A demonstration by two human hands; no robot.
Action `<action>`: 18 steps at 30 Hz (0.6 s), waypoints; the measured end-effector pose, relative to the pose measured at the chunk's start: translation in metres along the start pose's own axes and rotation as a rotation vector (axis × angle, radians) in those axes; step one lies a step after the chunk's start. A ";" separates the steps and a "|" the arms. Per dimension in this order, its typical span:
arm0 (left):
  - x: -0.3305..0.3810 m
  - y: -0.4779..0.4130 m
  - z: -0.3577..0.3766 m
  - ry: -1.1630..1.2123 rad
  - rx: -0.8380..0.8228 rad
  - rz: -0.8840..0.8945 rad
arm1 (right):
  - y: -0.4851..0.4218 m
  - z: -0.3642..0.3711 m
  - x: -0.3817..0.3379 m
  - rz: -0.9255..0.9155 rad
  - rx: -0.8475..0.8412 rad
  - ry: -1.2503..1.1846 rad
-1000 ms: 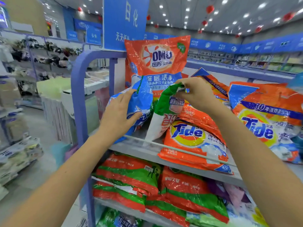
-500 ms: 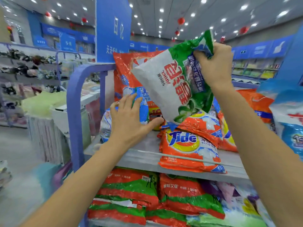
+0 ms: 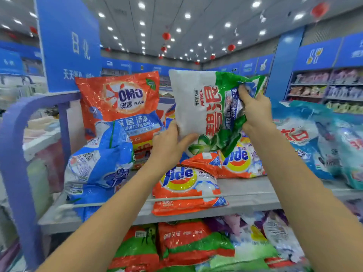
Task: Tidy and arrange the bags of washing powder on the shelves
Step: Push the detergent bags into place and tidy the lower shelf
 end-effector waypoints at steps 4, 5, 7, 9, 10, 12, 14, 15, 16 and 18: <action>0.014 -0.020 0.006 0.235 -0.016 0.026 | -0.004 -0.054 0.033 0.158 -0.076 0.112; 0.018 -0.028 0.003 0.176 0.014 0.059 | -0.002 -0.063 0.046 0.186 -0.127 0.152; 0.031 -0.045 0.002 0.031 0.027 0.134 | 0.003 -0.083 0.070 0.227 -0.222 0.251; 0.045 -0.059 0.006 -0.115 -0.027 0.196 | 0.005 -0.098 0.090 0.266 -0.256 0.287; 0.052 -0.064 0.011 -0.202 -0.054 0.217 | 0.002 -0.103 0.098 0.264 -0.266 0.280; 0.066 -0.072 0.023 -0.398 -0.103 0.261 | -0.002 -0.099 0.108 0.225 -0.342 0.278; 0.075 -0.079 0.036 -0.615 -0.138 0.281 | -0.001 -0.083 0.116 0.215 -0.453 0.222; 0.078 -0.081 0.040 -0.686 -0.167 0.279 | 0.000 -0.075 0.117 0.213 -0.490 0.178; 0.079 -0.084 0.044 -0.716 -0.211 0.275 | 0.000 -0.067 0.117 0.203 -0.511 0.133; 0.084 -0.088 0.050 -0.731 -0.281 0.291 | -0.005 -0.056 0.117 0.185 -0.503 0.044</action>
Point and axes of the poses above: each hand's wrist, its own y-axis away from the middle knuckle, its own z-axis out of the palm, x = y × z, the point moved 9 cm from there along -y, towards the middle knuckle, and after that the axes turned 10 degrees about -z, right-handed, at the moved point
